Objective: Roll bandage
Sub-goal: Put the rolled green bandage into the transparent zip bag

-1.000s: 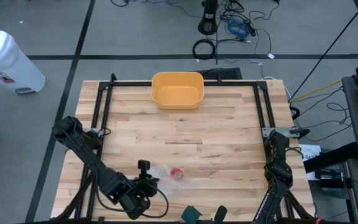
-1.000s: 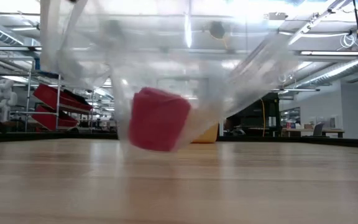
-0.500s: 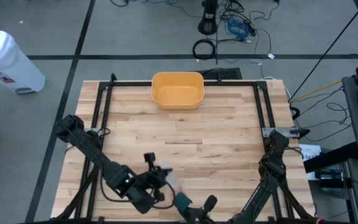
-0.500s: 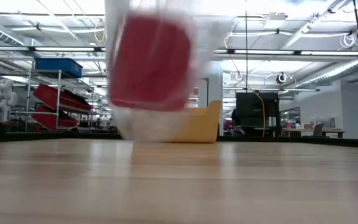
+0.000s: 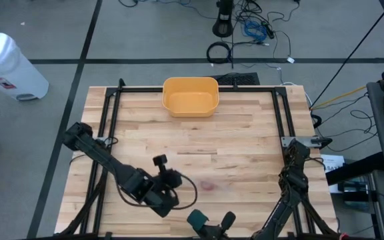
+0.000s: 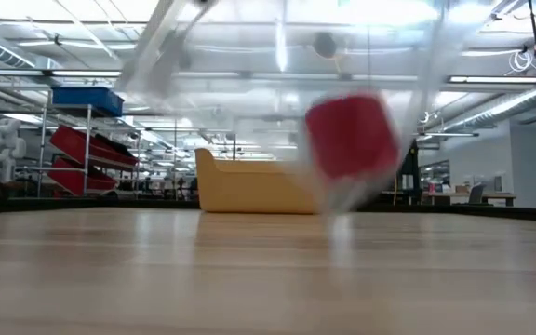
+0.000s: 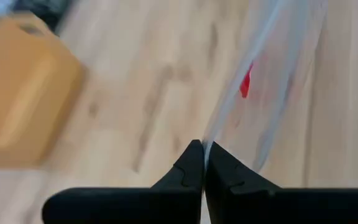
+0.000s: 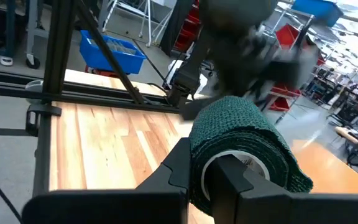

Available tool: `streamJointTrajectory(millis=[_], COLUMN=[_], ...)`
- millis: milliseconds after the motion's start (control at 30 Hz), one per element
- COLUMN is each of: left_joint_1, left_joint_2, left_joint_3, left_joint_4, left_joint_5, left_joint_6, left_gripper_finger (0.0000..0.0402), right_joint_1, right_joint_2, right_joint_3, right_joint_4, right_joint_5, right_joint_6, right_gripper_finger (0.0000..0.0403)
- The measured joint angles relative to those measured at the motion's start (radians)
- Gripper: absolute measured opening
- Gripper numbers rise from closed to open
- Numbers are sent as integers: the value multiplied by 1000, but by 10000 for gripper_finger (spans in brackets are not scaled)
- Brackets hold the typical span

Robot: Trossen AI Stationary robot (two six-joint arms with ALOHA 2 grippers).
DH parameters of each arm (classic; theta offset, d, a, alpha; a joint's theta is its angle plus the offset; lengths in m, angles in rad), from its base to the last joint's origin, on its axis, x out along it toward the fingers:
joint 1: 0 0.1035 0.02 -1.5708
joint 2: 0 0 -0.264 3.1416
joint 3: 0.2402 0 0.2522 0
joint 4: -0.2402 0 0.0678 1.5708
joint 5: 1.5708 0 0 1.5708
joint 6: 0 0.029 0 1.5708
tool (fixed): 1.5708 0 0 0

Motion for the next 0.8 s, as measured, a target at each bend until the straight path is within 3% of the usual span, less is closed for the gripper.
streamJointTrajectory(millis=[233,467,633,800], left_joint_1=[-8,-27,-59,-84], left_joint_2=[122,180,168,162], left_joint_3=[-41,-42,-41,-40], left_joint_4=[14,54,56,88], left_joint_5=[88,93,55,-13], left_joint_6=[-10,-9,39,181], left_gripper_finger=[33,105,148,155], right_joint_1=[25,50,71,94], right_joint_2=[0,0,0,0], right_joint_3=[0,0,0,0], right_joint_4=[-15,-17,-17,-25], right_joint_5=[-1,-1,-1,-1], right_joint_6=[0,0,0,-5], right_gripper_finger=[22,22,22,22])
